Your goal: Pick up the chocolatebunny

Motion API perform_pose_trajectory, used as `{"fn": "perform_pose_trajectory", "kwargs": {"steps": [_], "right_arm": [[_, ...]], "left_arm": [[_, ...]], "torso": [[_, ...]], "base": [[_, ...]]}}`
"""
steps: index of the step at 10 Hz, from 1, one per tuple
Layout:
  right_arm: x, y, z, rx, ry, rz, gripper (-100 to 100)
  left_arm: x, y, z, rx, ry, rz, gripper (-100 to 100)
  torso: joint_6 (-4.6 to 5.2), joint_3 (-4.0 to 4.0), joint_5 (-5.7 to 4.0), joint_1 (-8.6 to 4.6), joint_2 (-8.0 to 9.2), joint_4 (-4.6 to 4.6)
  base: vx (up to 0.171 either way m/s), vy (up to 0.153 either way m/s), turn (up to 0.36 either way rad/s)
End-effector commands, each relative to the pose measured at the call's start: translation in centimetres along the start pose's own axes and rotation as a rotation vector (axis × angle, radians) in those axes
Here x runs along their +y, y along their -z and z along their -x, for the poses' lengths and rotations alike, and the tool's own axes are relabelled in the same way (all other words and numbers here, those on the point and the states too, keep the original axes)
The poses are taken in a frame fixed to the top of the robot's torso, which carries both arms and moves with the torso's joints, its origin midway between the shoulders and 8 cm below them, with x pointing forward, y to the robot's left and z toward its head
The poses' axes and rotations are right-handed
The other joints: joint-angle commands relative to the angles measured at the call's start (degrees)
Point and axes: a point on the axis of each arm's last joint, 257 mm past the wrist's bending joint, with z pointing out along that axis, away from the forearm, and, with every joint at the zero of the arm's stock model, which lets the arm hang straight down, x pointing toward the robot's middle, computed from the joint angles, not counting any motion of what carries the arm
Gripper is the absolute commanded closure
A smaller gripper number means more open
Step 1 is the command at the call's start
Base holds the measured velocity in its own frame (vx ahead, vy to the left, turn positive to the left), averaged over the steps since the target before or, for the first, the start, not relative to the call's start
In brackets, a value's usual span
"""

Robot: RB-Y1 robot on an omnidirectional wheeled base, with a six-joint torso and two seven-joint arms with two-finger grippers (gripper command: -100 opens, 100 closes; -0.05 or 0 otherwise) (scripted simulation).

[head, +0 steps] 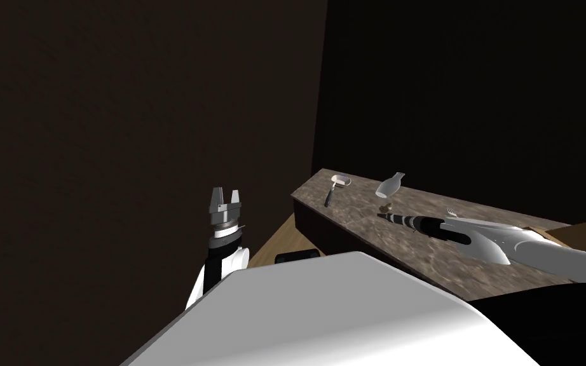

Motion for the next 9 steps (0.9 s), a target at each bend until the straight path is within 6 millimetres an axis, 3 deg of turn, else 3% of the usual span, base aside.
{"fn": "perform_pose_trajectory", "kwargs": {"steps": [1, 2, 3, 5, 6, 7, 8, 9], "right_arm": [[-2.9, 1.1, 0.0, 0.016, 0.027, -0.072, -100], [-4.6, 1.9, 0.3, 0.023, 0.042, -0.111, -100], [-4.6, 1.9, 0.3, 0.023, 0.042, -0.111, -100], [-7.4, 3.2, 1.3, 0.025, 0.071, -0.175, -100], [-6.4, 2.7, 1.0, 0.025, 0.062, -0.155, -100], [-6.6, 2.8, 1.1, 0.024, 0.063, -0.159, 0], [-6.8, 2.6, 0.9, 0.028, 0.081, -0.141, -100], [-6.6, 2.2, 0.7, 0.028, 0.098, -0.127, -100]], "left_arm": [[0.0, 0.0, 0.0, 0.0, 0.0, 0.0, 0], [0.0, 0.0, 0.0, 0.0, 0.0, 0.0, 0], [0.0, 0.0, 0.0, 0.0, 0.0, 0.0, 0], [0.0, 0.0, 0.0, 0.0, 0.0, 0.0, 0], [0.0, 0.0, 0.0, 0.0, 0.0, 0.0, 0], [0.0, 0.0, 0.0, 0.0, 0.0, 0.0, 0], [0.0, 0.0, 0.0, 0.0, 0.0, 0.0, 0], [0.0, 0.0, 0.0, 0.0, 0.0, 0.0, 0]], "torso": [[0.0, 0.0, 0.0, 0.0, 0.0, 0.0], [0.0, -0.03, -0.01, -0.05, -0.06, -0.01], [0.02, -0.04, -0.03, -0.08, -0.07, -0.02], [0.03, -0.02, -0.01, -0.04, -0.03, -0.01], [0.0, -0.06, -0.03, -0.13, -0.11, -0.02], [0.07, -0.02, -0.05, -0.08, -0.02, -0.01], [0.07, 0.04, -0.02, 0.0, 0.07, 0.01], [0.12, -0.05, -0.01, 0.05, -0.1, -0.01]], "base": [[0.05, -0.026, 0.247], [0.054, -0.033, 0.224], [0.038, -0.025, 0.044], [0.051, -0.037, 0.137], [0.031, -0.034, 0.052], [0.005, -0.005, -0.006], [0.088, 0.005, -0.168], [0.192, 0.033, -0.26]]}}
